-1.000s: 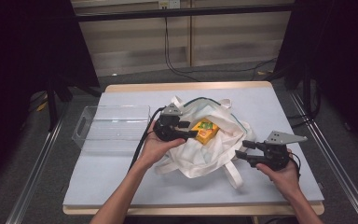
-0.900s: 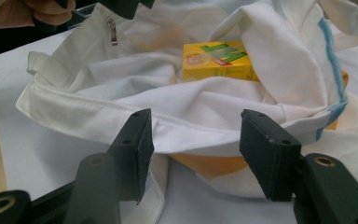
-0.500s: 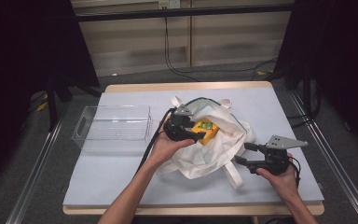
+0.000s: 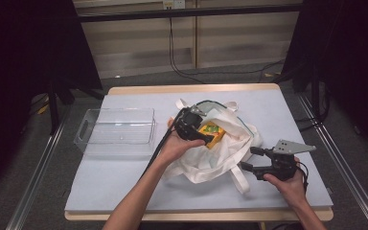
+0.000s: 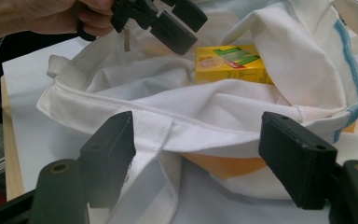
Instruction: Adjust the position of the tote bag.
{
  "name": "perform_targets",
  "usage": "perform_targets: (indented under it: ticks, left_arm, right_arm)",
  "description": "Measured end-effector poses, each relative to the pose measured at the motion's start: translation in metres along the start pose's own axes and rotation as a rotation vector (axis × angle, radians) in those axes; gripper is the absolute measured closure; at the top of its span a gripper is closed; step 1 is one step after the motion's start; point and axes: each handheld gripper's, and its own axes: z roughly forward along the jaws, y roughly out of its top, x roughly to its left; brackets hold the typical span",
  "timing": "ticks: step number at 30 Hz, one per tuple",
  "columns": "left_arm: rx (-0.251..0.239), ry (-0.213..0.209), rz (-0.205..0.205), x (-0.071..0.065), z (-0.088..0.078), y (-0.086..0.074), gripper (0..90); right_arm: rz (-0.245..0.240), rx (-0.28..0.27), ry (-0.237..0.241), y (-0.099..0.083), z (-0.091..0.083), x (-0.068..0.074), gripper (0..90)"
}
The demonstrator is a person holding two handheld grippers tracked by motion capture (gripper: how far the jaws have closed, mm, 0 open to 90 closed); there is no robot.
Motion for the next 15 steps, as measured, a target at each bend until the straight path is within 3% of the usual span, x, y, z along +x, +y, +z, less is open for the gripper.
perform_targets:
  ticks: [4, 8, 15]
  left_arm:
    - [0.053, 0.025, -0.035, -0.003, 0.013, 0.001, 22.3]
    - [0.083, 0.027, 0.005, -0.006, 0.021, 0.001, 22.0]
    - [0.069, 0.048, -0.006, -0.005, 0.024, 0.001, 23.3]
  right_arm:
    - [-0.004, 0.002, 0.002, 0.0, 0.0, -0.001, 27.2]
    - [-0.014, 0.002, 0.004, 0.0, 0.0, -0.001, 27.5]
    - [-0.009, 0.008, 0.008, -0.001, 0.001, -0.001, 27.4]
